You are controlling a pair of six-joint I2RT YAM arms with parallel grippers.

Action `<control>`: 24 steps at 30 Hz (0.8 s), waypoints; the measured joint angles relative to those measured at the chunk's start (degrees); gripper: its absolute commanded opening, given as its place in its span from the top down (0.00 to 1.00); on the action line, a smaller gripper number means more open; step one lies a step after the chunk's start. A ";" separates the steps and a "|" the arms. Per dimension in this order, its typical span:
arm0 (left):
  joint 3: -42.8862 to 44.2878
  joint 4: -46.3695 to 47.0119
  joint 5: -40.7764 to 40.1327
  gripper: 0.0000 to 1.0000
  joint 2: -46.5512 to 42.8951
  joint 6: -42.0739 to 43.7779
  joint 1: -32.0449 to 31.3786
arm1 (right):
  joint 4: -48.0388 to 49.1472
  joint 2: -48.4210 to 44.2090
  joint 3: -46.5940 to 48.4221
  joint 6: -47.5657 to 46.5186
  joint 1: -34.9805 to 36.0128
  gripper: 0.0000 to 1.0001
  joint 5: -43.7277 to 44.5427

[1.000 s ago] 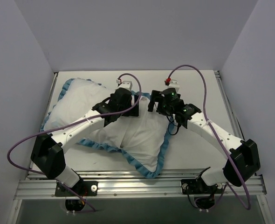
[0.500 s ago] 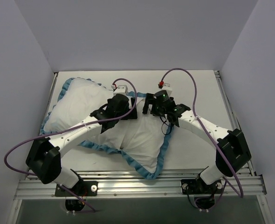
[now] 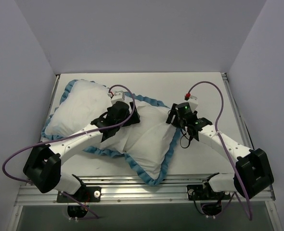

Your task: Remove the pillowcase from the pillow

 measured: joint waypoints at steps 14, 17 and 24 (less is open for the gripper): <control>-2.60 1.01 4.76 0.06 -5.14 1.46 1.03 | 16.31 -2.56 -11.41 -0.37 -5.35 1.00 -19.56; -2.78 0.92 6.38 0.06 -7.37 4.81 0.70 | 20.72 -1.62 -12.04 -1.55 -6.10 1.00 -25.11; 3.48 -2.60 7.76 0.06 -9.38 18.03 -5.25 | 29.83 1.05 -12.35 -2.69 -6.60 1.00 -36.96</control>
